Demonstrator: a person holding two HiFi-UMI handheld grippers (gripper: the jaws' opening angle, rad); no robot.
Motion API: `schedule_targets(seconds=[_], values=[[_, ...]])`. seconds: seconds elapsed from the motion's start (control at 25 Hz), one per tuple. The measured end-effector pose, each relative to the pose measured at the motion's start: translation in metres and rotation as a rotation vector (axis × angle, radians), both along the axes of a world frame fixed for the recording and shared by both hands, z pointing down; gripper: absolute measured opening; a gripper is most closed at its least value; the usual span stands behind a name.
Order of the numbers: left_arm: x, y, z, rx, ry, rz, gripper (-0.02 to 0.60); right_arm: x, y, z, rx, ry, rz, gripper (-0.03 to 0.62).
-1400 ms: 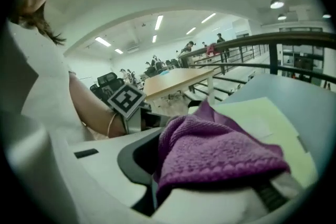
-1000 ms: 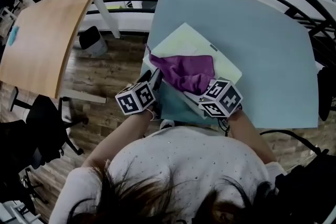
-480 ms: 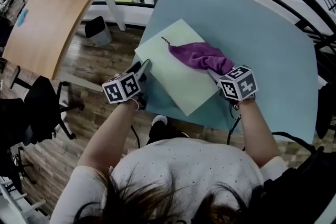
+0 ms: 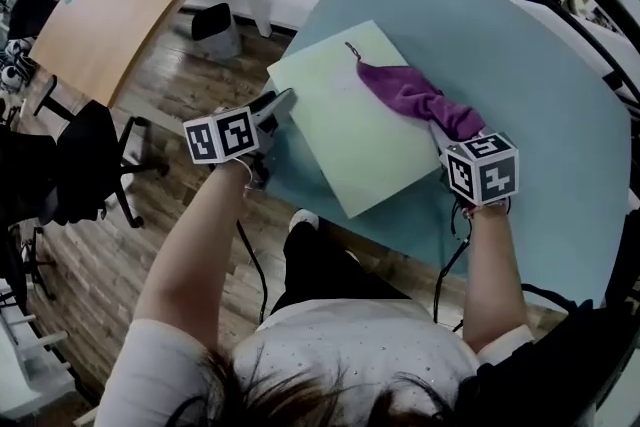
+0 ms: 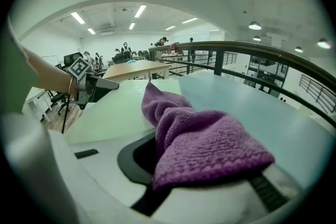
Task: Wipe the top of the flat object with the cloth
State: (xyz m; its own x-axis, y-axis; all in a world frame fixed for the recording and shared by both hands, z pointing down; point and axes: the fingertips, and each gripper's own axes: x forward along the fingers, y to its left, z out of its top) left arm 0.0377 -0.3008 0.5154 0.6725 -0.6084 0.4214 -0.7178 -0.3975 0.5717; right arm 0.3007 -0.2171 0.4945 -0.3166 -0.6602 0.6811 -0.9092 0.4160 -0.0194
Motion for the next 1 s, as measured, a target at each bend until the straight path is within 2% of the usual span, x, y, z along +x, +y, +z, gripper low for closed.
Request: schedule_targets(seconds=[0.2, 0.28, 0.32, 0.36, 0.44, 0.52, 0.56, 0.6, 0.64, 0.72, 0.92, 1.0], values=[[0.0, 0.001, 0.0, 0.021, -0.013, -0.013, 0.215, 0.012, -0.007, -0.001, 0.024, 0.038, 0.061, 0.023], [-0.001, 0.001, 0.002, 0.023, -0.014, -0.018, 0.215, 0.002, -0.01, -0.012, 0.078, 0.074, 0.016, 0.021], [-0.001, 0.0, 0.002, 0.024, -0.014, -0.018, 0.215, -0.015, -0.009, -0.025, 0.123, 0.051, -0.039, 0.021], [0.0, -0.001, 0.001, 0.027, -0.014, -0.018, 0.215, -0.04, -0.004, -0.042, 0.163, -0.018, -0.109, 0.021], [0.0, -0.005, 0.0, 0.035, -0.019, -0.02, 0.215, -0.102, 0.014, -0.074, 0.187, -0.249, -0.269, 0.02], [0.0, -0.005, 0.001, 0.036, -0.026, -0.026, 0.215, -0.161, 0.042, -0.09, 0.135, -0.475, -0.408, 0.021], [0.0, -0.005, 0.003, 0.038, -0.029, -0.029, 0.215, -0.183, 0.055, -0.089, 0.093, -0.544, -0.455, 0.021], [0.0, -0.005, 0.004, 0.041, -0.032, -0.031, 0.215, -0.2, 0.066, -0.082, 0.051, -0.564, -0.493, 0.021], [0.0, -0.005, 0.005, 0.044, -0.035, -0.034, 0.215, -0.212, 0.074, -0.069, 0.015, -0.537, -0.525, 0.021], [0.001, -0.005, 0.007, 0.049, -0.041, -0.036, 0.215, -0.222, 0.087, -0.039, -0.031, -0.406, -0.582, 0.021], [0.001, -0.005, 0.006, 0.054, -0.04, -0.038, 0.215, -0.208, 0.095, -0.006, -0.044, -0.132, -0.658, 0.023], [0.001, -0.004, 0.006, 0.058, -0.042, -0.041, 0.215, -0.198, 0.093, -0.002, -0.04, -0.094, -0.653, 0.024]])
